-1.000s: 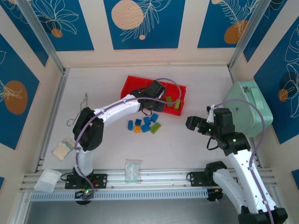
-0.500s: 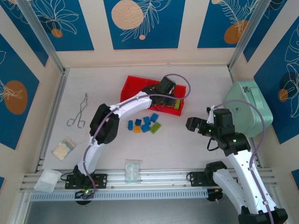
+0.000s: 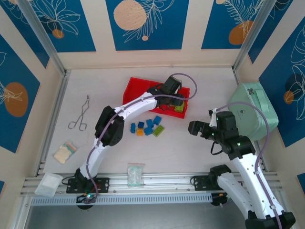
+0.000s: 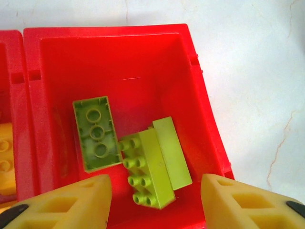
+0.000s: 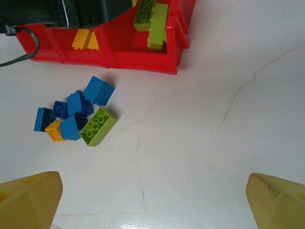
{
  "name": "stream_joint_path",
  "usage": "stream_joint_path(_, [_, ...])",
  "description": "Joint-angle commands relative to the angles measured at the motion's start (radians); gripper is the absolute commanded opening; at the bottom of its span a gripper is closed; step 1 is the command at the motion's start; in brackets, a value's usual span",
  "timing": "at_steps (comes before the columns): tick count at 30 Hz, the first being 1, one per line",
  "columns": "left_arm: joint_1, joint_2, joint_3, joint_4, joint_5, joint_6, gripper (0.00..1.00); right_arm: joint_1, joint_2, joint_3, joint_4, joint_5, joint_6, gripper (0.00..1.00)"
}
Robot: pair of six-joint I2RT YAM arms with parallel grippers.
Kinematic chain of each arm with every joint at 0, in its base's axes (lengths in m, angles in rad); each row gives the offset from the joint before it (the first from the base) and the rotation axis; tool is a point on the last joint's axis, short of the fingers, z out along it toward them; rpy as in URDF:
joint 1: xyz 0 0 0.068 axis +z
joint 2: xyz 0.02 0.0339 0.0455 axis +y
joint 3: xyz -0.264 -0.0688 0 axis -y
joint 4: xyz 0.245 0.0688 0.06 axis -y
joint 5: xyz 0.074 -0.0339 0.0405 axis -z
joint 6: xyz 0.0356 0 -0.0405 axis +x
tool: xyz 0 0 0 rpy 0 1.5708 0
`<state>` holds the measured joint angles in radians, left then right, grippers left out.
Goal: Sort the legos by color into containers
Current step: Place the lego in the container.
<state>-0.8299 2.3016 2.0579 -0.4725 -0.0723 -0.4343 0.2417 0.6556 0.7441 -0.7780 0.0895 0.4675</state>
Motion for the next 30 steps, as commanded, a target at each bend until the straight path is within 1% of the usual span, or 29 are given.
stream_joint_path(1, [-0.009,-0.022,0.024,-0.024,-0.012,0.029,0.56,0.013,-0.015,-0.008,0.006,-0.023,-0.019,0.99])
stream_joint_path(3, [-0.012,-0.056,0.006,-0.031,-0.023,0.044,0.59,0.016,-0.017,-0.006,0.007,-0.027,-0.021,0.99])
stream_joint_path(5, [-0.017,-0.102,-0.039,-0.029,-0.035,0.062,0.66,0.018,-0.020,-0.007,0.009,-0.033,-0.024,0.99])
stream_joint_path(8, [-0.024,-0.191,-0.152,-0.007,-0.014,0.108,0.78,0.020,-0.023,-0.009,0.015,-0.047,-0.026,0.99])
stream_joint_path(10, [-0.029,-0.246,-0.234,-0.002,-0.002,0.130,0.80,0.021,-0.024,-0.012,0.021,-0.055,-0.026,0.99])
stream_joint_path(12, [-0.034,-0.297,-0.313,-0.016,0.013,0.152,0.86,0.022,-0.024,-0.014,0.025,-0.061,-0.027,0.99])
stream_joint_path(18, [-0.057,-0.372,-0.468,-0.100,0.013,0.179,0.89,0.025,-0.024,-0.012,0.024,-0.075,-0.030,0.99])
stream_joint_path(24, [-0.090,-0.365,-0.551,-0.156,-0.035,0.202,0.89,0.027,-0.020,-0.007,0.002,-0.032,-0.018,0.99])
stream_joint_path(26, [-0.095,-0.357,-0.572,-0.158,-0.033,0.203,0.89,0.027,-0.020,-0.002,-0.005,-0.019,-0.017,0.99])
stream_joint_path(30, [-0.097,-0.345,-0.599,-0.152,-0.042,0.210,0.87,0.032,-0.023,-0.005,0.005,-0.050,-0.022,0.99])
